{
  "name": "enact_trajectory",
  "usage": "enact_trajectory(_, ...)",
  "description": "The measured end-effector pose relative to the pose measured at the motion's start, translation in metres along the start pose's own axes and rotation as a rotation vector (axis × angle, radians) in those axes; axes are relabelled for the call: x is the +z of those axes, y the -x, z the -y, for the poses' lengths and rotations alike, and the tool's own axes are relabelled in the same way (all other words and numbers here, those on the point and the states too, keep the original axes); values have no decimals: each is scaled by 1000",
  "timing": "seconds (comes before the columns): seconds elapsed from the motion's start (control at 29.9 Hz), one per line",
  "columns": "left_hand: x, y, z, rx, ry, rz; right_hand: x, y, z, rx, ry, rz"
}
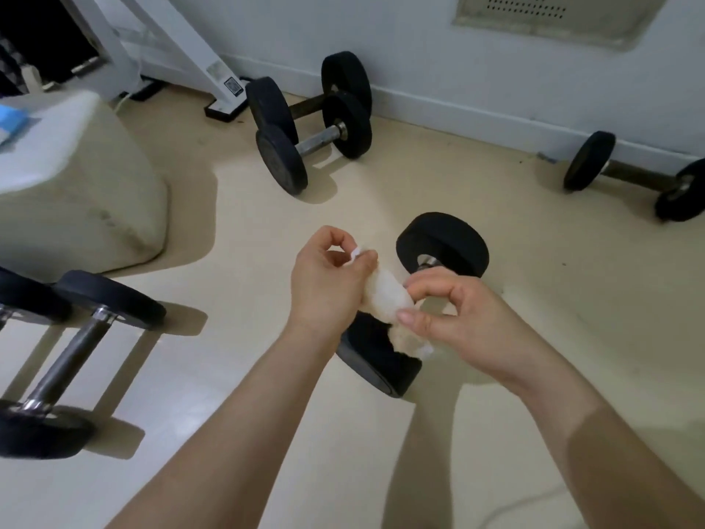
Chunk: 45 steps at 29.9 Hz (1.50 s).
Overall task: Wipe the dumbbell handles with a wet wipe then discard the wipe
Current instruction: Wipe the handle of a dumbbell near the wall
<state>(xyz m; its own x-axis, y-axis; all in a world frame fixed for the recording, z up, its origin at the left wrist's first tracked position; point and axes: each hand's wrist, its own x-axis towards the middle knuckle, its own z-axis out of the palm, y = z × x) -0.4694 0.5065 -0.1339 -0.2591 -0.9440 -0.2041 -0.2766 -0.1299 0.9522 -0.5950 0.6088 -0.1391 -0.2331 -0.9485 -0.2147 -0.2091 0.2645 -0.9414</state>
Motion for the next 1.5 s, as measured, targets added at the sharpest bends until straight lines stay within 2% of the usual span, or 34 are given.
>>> enact_trajectory(0.07,8,6,7,-50,-95,56,-6,3,-2,-33,-106,26)
enact_trajectory(0.17,16,19,13,-157,-59,164,-7,2,-1,-43,-470,125)
enact_trajectory(0.23,15,26,15,-259,33,190,-3,-1,-4,-19,-642,71)
enact_trajectory(0.3,14,34,19,-301,92,200,1,-4,-11,20,-699,-29)
enact_trajectory(0.4,12,44,24,-162,21,201,7,-5,-21,84,-660,-108)
enact_trajectory(0.47,9,49,22,-85,46,203,8,-3,-22,73,-541,-155)
enact_trajectory(0.57,7,50,16,-60,35,259,7,-2,-17,43,-316,-224)
enact_trajectory(0.67,10,42,19,-83,3,194,6,-4,-17,65,-252,-265)
enact_trajectory(0.77,14,36,27,-95,-45,138,8,-1,-24,95,-166,-115)
enact_trajectory(0.84,16,32,35,-65,-102,133,15,3,-32,115,-189,-57)
enact_trajectory(0.87,16,30,38,-44,-123,140,18,5,-35,125,-200,-84)
enact_trajectory(0.94,15,26,43,18,-199,156,20,3,-46,130,-192,-246)
enact_trajectory(1.0,12,23,49,170,-414,179,14,-9,-66,110,-96,-474)
enact_trajectory(1.07,8,23,59,333,-671,237,8,-30,-86,122,8,-609)
enact_trajectory(1.17,5,27,85,420,-820,299,12,-64,-110,156,-5,-604)
enact_trajectory(1.3,6,32,97,430,-783,253,26,-89,-128,161,-174,-684)
enact_trajectory(1.37,7,31,99,437,-758,237,30,-86,-132,182,-184,-629)
enact_trajectory(1.44,6,30,101,444,-747,237,38,-68,-134,186,-120,-430)
enact_trajectory(1.5,4,30,100,456,-731,237,42,-55,-129,97,-21,-274)
